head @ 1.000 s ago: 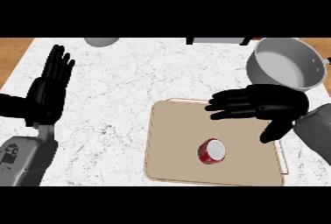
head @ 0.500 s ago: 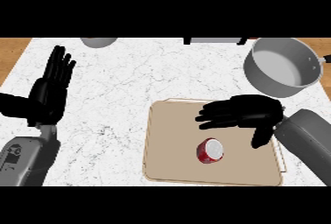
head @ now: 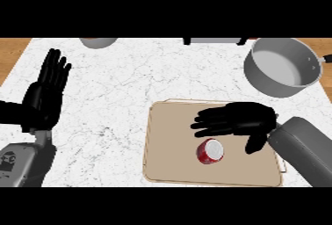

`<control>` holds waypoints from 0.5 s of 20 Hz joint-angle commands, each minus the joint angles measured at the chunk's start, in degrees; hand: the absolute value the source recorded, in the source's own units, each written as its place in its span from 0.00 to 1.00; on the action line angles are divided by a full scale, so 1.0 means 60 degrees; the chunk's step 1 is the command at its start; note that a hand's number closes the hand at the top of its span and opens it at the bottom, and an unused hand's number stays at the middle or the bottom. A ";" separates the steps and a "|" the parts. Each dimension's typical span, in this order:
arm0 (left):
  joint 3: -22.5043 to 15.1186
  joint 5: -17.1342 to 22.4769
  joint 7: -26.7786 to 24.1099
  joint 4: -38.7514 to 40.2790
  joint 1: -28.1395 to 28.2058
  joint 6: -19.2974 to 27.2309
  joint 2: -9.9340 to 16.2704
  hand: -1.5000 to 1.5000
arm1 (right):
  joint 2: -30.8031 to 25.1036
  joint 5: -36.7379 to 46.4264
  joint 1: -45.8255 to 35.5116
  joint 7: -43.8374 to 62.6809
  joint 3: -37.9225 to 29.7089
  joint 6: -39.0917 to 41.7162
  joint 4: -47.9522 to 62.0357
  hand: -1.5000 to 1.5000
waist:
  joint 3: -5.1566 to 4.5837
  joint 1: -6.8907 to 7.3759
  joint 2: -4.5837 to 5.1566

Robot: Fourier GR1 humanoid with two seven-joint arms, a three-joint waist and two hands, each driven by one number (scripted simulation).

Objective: Pick the can from the tray and place it in the pot

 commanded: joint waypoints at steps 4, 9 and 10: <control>0.0315 -0.0192 -0.0260 0.0090 0.0283 -0.0407 -0.0185 0.50 | 0.0712 0.1254 0.0672 0.0594 -0.0144 0.0404 -0.0559 0.00 | -0.0003 -0.0045 -0.0010; 0.0252 -0.0230 0.0746 -0.1049 0.0300 -0.0200 -0.0238 0.50 | 0.1435 0.2001 0.1041 0.0248 -0.0045 -0.0319 0.0653 0.00 | 0.0004 0.0029 -0.0013; 0.0692 -0.0127 -0.0230 0.0445 -0.0140 -0.0836 -0.0148 0.50 | 0.1616 0.2095 0.0939 -0.0248 -0.0229 -0.0425 0.0965 0.00 | 0.0000 -0.0018 0.0011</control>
